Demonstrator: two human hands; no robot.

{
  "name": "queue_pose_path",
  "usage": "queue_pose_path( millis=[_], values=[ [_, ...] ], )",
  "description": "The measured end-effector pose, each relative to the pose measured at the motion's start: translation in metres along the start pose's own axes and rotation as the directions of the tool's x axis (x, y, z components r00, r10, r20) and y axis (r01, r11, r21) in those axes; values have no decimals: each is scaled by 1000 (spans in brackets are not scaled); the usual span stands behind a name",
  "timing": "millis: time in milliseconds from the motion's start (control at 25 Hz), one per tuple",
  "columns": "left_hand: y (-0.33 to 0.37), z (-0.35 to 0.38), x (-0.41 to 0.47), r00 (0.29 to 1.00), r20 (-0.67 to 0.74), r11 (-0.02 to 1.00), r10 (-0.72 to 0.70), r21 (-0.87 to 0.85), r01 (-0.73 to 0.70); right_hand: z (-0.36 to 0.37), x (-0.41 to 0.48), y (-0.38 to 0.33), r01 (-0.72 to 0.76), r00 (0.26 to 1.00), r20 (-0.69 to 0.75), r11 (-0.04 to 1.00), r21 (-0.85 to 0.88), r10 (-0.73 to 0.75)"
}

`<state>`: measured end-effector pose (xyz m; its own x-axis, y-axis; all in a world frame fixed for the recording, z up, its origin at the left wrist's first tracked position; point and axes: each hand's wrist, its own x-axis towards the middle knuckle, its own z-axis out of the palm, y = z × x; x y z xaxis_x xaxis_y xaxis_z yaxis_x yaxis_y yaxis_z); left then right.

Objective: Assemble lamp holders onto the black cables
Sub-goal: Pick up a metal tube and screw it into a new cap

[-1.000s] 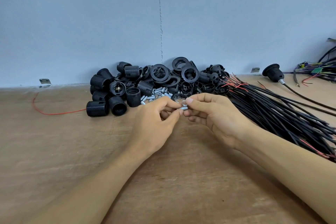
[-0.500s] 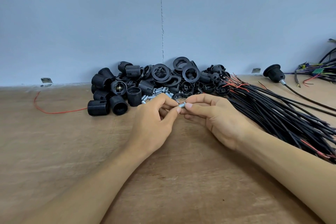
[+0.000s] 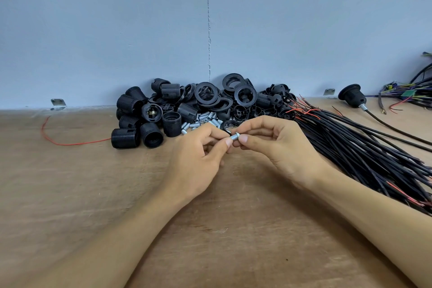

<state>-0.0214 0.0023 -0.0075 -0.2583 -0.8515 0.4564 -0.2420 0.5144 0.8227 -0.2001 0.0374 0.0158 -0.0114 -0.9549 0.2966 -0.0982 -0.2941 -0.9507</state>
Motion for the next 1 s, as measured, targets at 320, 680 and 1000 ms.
queue_pose_path(
  millis=[320,680,1000],
  values=[
    [0,-4,1,968,106,874,-227,-417,250,1,-1,-2,58,998,15,997,-43,-57],
    [1,-2,-1,982,37,909,-183,-373,184,1,0,2,-6,1000,18,1000,-6,6],
    [5,1,-4,998,-9,979,-65,-196,62,4,0,4,-97,995,-53,975,-201,88]
  ],
)
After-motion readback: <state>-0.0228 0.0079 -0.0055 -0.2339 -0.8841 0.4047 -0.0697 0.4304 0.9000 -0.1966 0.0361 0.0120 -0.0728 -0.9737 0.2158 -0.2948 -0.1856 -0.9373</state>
